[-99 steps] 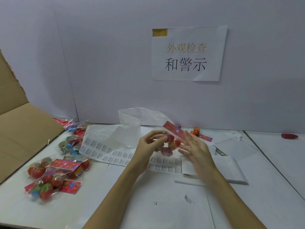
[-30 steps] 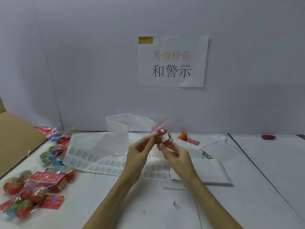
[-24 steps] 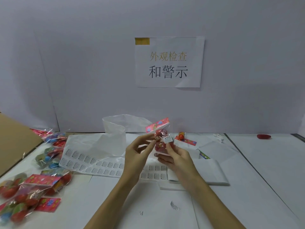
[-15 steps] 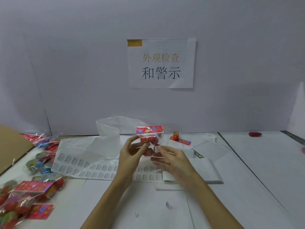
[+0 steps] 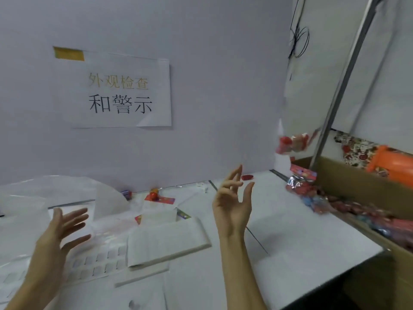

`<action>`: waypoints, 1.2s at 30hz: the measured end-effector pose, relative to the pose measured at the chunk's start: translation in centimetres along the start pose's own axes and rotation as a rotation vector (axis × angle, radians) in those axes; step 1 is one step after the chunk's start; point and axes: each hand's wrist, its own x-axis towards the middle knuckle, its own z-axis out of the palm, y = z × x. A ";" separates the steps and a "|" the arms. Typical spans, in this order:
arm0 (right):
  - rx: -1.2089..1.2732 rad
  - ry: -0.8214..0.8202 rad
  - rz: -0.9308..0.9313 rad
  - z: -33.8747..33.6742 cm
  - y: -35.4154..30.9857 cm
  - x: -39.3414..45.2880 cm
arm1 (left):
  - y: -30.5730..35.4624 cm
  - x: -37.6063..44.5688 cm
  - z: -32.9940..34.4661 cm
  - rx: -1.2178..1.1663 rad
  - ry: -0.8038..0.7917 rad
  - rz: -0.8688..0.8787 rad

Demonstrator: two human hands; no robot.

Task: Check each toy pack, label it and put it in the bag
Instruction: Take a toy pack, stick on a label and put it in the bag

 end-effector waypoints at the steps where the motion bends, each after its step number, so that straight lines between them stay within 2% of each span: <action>1: -0.003 0.021 0.029 -0.4 0.1 0.0 | 0.0 0.0 0.1 0.011 0.000 0.000; 4: -0.180 0.184 0.150 -1.2 2.1 0.5 | -0.4 0.0 0.3 0.047 0.009 0.004; 8: -0.710 0.295 0.405 -2.8 7.0 0.7 | -1.2 -0.1 0.2 0.209 0.105 0.072; 11: -1.219 0.226 0.598 -4.2 10.9 -0.6 | -1.1 -1.0 0.4 0.422 0.169 0.211; 13: -1.476 0.131 0.617 -5.5 12.1 -1.2 | -0.9 -1.1 0.2 0.581 0.202 0.267; 18: -1.711 -0.011 0.596 -8.0 13.0 -1.5 | -1.5 -0.6 -1.3 0.797 0.342 0.392; 23: -1.831 -0.090 0.585 -9.1 12.9 -1.5 | 0.3 1.2 -5.3 1.068 0.728 0.428; 25: -1.862 -0.114 0.576 -9.4 12.9 -1.3 | 1.9 2.5 -8.3 1.177 0.831 0.317; 27: -1.885 -0.140 0.575 -9.7 12.9 -1.2 | 3.4 3.8 -11.9 1.299 0.825 0.100; 32: -1.914 -0.157 0.585 -9.9 12.7 -1.1 | 5.6 5.3 -18.1 1.425 0.550 -0.631; 34: -1.919 -0.163 0.589 -9.8 12.7 -1.1 | 5.2 5.5 -18.8 1.442 0.474 -0.741; 36: -1.931 -0.166 0.588 -9.6 12.7 -1.1 | 4.5 5.6 -19.0 1.527 0.445 -0.736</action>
